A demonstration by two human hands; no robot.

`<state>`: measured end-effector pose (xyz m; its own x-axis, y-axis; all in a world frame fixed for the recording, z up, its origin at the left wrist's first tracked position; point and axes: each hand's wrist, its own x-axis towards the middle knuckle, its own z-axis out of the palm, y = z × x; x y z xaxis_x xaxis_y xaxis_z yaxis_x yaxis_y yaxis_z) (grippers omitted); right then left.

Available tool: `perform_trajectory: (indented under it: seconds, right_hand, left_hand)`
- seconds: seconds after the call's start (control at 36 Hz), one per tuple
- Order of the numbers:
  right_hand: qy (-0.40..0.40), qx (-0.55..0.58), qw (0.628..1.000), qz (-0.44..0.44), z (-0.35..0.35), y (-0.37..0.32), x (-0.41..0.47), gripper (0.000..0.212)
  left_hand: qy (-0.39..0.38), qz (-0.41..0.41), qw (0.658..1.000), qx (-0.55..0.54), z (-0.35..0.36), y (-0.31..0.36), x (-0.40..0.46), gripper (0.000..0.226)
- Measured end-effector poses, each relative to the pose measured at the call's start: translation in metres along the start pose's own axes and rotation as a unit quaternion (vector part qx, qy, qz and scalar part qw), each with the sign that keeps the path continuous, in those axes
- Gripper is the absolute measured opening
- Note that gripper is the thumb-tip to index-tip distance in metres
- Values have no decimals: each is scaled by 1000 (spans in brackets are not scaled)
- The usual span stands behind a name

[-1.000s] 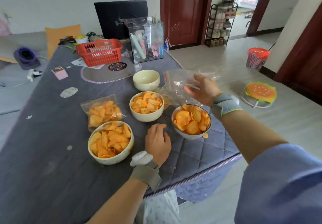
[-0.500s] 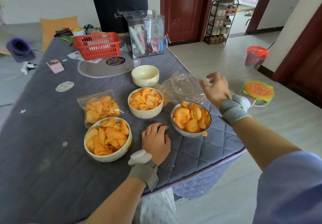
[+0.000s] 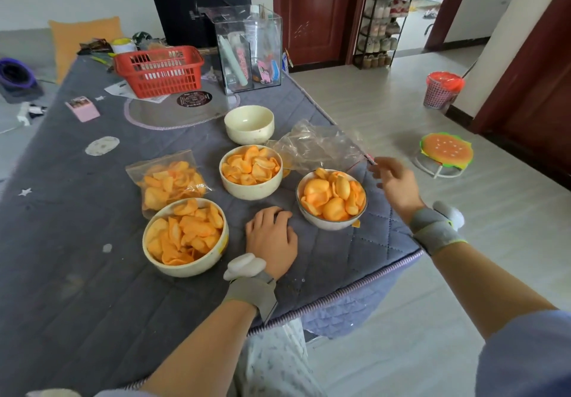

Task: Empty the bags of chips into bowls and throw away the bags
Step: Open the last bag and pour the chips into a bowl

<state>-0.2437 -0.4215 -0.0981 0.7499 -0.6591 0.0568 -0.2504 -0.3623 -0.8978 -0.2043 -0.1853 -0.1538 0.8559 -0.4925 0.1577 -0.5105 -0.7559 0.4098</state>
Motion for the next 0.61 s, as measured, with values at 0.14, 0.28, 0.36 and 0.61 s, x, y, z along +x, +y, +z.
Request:
perform_trajectory:
  seconds: [0.14, 0.28, 0.36, 0.61]
  right_hand:
    - [-78, -166, 979, -86, -4, 34, -42, 20]
    - [-80, -311, 941, -111, 15, 34, -66, 38]
    - [-58, -319, 938, -122, 17, 34, -68, 32]
    - [-11, -185, 972, -147, 7, 32, -66, 11]
  left_hand:
    - [-4, 2, 1000, 3, -1, 3, 0, 36]
    - [0, -1, 1000, -6, -3, 1, -2, 36]
    - [-5, 0, 1000, -2, -3, 2, -2, 36]
    - [-9, 2, 1000, -5, -6, 1, -2, 37]
